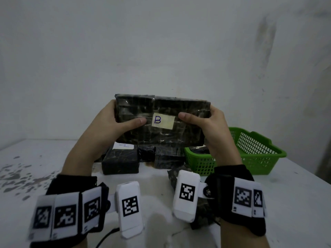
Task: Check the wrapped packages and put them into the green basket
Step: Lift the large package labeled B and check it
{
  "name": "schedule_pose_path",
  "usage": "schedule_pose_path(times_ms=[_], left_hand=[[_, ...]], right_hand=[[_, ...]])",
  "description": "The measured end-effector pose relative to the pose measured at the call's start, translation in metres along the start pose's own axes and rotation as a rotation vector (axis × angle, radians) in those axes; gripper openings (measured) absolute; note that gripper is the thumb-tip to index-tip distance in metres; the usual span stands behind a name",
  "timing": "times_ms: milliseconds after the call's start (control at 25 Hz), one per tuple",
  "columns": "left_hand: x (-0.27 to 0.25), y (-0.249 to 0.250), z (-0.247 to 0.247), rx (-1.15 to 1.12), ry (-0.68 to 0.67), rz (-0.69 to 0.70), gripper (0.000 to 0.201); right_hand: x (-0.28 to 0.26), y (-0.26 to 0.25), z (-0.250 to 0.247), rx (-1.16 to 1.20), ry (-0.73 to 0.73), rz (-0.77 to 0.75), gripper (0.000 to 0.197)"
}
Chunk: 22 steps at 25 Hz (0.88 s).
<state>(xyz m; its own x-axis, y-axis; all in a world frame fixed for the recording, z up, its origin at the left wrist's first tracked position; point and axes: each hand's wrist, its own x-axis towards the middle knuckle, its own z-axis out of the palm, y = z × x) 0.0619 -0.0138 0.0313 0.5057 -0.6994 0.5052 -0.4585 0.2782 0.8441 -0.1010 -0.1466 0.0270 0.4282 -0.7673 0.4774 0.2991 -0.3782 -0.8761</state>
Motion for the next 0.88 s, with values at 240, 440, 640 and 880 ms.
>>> schedule_pose_path(times_ms=[240, 440, 640, 880], left_hand=[[0.004, -0.003, 0.001, -0.016, 0.086, 0.004, 0.044], [0.008, -0.008, 0.002, 0.072, 0.161, 0.024, 0.04], [0.007, -0.008, 0.0, 0.071, 0.148, 0.02, 0.037], [0.011, -0.012, 0.002, -0.069, 0.21, -0.008, 0.026]], right_hand=[[-0.006, -0.004, 0.005, -0.152, -0.046, -0.085, 0.035], [-0.003, 0.001, 0.015, -0.201, 0.05, -0.123, 0.06], [-0.004, -0.001, 0.016, -0.214, 0.042, -0.104, 0.069], [-0.004, 0.005, 0.003, -0.171, -0.083, 0.074, 0.049]])
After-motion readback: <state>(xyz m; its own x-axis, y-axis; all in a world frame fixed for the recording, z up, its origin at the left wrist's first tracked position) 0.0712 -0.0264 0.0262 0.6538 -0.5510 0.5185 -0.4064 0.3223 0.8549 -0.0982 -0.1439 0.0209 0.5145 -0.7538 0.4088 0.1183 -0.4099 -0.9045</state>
